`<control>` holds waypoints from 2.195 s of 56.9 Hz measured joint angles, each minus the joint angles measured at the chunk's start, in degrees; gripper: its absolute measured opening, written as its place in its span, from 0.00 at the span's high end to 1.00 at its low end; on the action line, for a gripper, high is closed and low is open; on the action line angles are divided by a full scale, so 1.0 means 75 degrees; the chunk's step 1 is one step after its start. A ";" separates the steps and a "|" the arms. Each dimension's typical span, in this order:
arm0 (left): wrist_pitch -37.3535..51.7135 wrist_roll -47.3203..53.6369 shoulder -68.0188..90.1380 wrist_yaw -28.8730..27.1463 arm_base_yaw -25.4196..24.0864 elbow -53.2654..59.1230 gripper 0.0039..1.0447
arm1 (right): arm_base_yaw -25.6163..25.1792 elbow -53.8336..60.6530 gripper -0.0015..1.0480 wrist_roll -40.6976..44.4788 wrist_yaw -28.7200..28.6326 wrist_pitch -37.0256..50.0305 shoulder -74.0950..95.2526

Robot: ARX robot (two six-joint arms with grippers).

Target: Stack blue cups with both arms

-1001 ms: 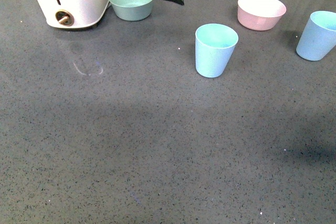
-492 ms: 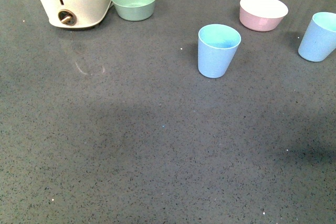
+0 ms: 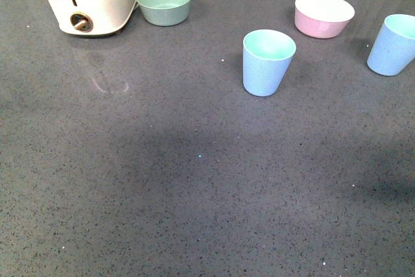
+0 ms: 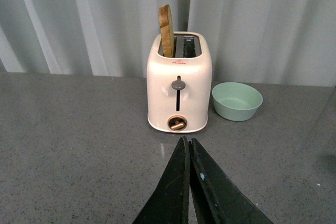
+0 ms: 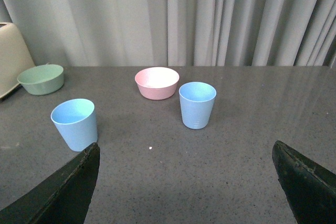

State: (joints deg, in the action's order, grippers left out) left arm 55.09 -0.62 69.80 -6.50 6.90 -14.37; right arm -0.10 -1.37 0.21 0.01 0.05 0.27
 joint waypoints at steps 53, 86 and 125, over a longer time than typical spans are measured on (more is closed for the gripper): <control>-0.3069 0.0012 -0.4931 0.0868 -0.0898 0.1798 0.99 | 0.0000 0.0000 0.09 0.0000 0.0000 0.0000 0.0000; -0.5234 0.0015 -0.7198 0.0866 -0.0898 0.1801 0.99 | 0.0000 0.0000 0.09 0.0000 -0.0003 0.0000 0.0000; -0.7324 0.0020 -0.9259 0.0868 -0.0898 0.1798 0.99 | 0.0000 0.0000 0.09 0.0000 -0.0003 0.0000 0.0000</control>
State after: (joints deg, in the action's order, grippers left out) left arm 0.16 -0.47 0.36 0.01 0.16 -0.89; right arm -0.10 -1.37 0.21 -0.01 0.05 0.27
